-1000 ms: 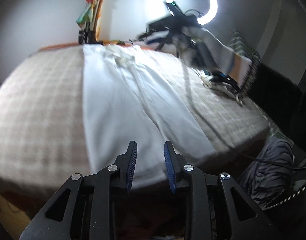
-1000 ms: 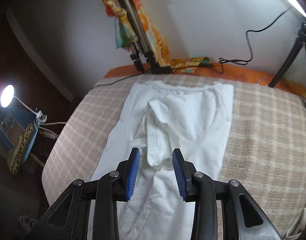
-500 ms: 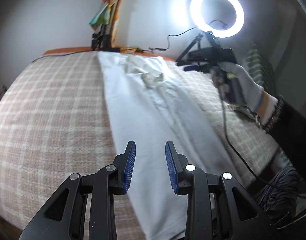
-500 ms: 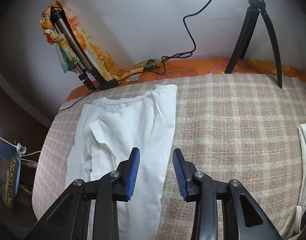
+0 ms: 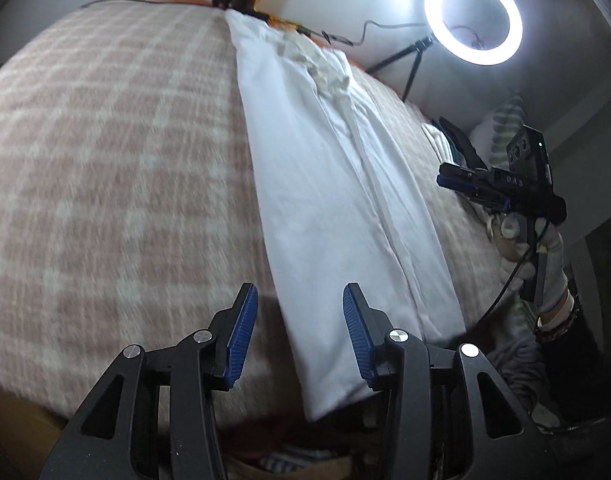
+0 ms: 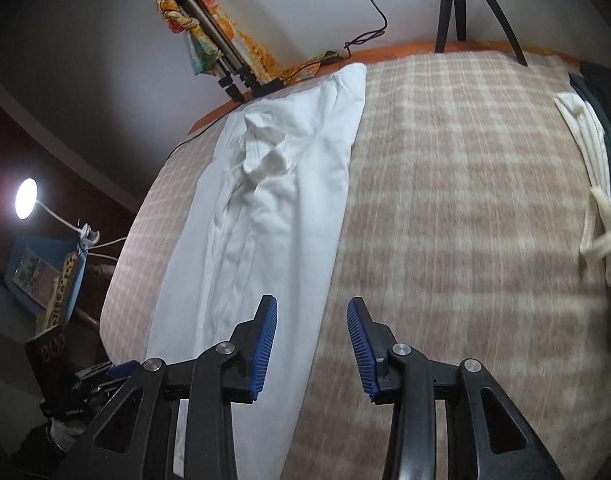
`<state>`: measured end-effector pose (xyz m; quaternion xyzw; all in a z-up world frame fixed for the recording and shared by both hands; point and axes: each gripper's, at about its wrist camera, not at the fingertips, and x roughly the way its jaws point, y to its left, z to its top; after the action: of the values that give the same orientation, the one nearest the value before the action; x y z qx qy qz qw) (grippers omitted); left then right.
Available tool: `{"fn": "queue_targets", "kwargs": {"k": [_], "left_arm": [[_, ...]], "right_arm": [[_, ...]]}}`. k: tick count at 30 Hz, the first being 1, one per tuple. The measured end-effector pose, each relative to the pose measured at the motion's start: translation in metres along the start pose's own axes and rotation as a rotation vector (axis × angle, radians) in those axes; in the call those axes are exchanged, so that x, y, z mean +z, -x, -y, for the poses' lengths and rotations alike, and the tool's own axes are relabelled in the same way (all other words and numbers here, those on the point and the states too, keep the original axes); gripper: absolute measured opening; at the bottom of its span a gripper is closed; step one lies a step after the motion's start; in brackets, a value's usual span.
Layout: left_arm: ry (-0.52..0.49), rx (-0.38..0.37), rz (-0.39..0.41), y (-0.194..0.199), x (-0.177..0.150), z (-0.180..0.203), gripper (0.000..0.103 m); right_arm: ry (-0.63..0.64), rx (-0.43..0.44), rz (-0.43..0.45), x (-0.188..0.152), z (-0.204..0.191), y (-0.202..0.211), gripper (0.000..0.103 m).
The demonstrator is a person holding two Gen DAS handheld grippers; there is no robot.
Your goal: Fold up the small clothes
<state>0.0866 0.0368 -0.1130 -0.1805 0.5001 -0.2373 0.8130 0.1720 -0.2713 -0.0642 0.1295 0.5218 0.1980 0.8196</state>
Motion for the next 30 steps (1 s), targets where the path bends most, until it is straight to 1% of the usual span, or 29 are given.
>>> {"fn": "queue_targets", "kwargs": {"k": [3,5,8,9,10,11,12,14,15,16,17,18,19,20,22,25,27,28,29,30], "left_arm": [[-0.008,-0.008,-0.027,0.002,-0.014,0.007,0.043],[-0.006,-0.007,-0.036,0.002,-0.023,0.011,0.04],[-0.034,0.018,-0.019,0.002,-0.03,0.018,0.039],[-0.04,0.02,-0.016,0.001,-0.029,0.02,0.036],[-0.051,0.022,-0.016,0.0,-0.029,0.023,0.026],[-0.078,0.037,-0.018,-0.002,-0.03,0.027,0.021],[-0.096,0.048,-0.017,-0.003,-0.031,0.029,0.02],[-0.119,0.056,-0.013,-0.008,-0.032,0.03,0.007],[-0.119,0.056,-0.007,-0.01,-0.029,0.028,0.005],[-0.117,0.051,0.001,-0.008,-0.028,0.026,0.004],[-0.103,0.045,0.015,-0.005,-0.028,0.025,0.003],[-0.093,0.037,0.031,-0.001,-0.027,0.023,0.003],[-0.09,0.033,0.055,0.007,-0.028,0.021,0.003],[-0.1,0.037,0.074,0.013,-0.029,0.021,0.003],[-0.113,0.065,0.085,0.017,-0.03,0.018,0.003],[-0.108,0.062,0.055,0.012,-0.033,0.015,0.003],[-0.087,0.063,0.069,0.015,-0.033,0.012,0.006],[-0.059,0.065,0.065,0.015,-0.031,0.009,0.018],[-0.026,0.056,0.054,0.014,-0.029,0.006,0.034],[-0.005,0.034,0.052,0.016,-0.031,0.004,0.036]], "right_arm": [[-0.008,0.024,-0.017,-0.039,-0.003,0.011,0.04],[-0.016,0.034,-0.034,-0.06,-0.005,0.014,0.04],[-0.029,0.061,-0.064,-0.087,-0.01,0.014,0.039],[-0.028,0.065,-0.073,-0.094,-0.013,0.013,0.039],[-0.02,0.065,-0.081,-0.1,-0.016,0.013,0.039],[-0.005,0.064,-0.084,-0.106,-0.021,0.013,0.039],[0.011,0.064,-0.087,-0.11,-0.026,0.014,0.039],[0.053,0.07,-0.102,-0.118,-0.038,0.012,0.038],[0.072,0.062,-0.109,-0.12,-0.043,0.011,0.037],[0.093,0.044,-0.119,-0.123,-0.047,0.008,0.034],[0.12,0.02,-0.129,-0.126,-0.051,0.005,0.025],[0.143,-0.003,-0.13,-0.127,-0.053,0.002,0.019],[0.163,-0.026,-0.127,-0.128,-0.055,0.001,0.01],[0.176,-0.036,-0.124,-0.128,-0.054,0.0,0.005],[0.176,-0.031,-0.122,-0.129,-0.052,0.001,0.004],[0.163,-0.029,-0.12,-0.128,-0.051,0.002,0.005],[0.142,-0.033,-0.108,-0.128,-0.049,0.006,0.011],[0.128,-0.029,-0.106,-0.128,-0.047,0.008,0.03],[0.118,-0.015,-0.103,-0.128,-0.045,0.01,0.038],[0.111,-0.004,-0.11,-0.128,-0.044,0.01,0.037]]}}
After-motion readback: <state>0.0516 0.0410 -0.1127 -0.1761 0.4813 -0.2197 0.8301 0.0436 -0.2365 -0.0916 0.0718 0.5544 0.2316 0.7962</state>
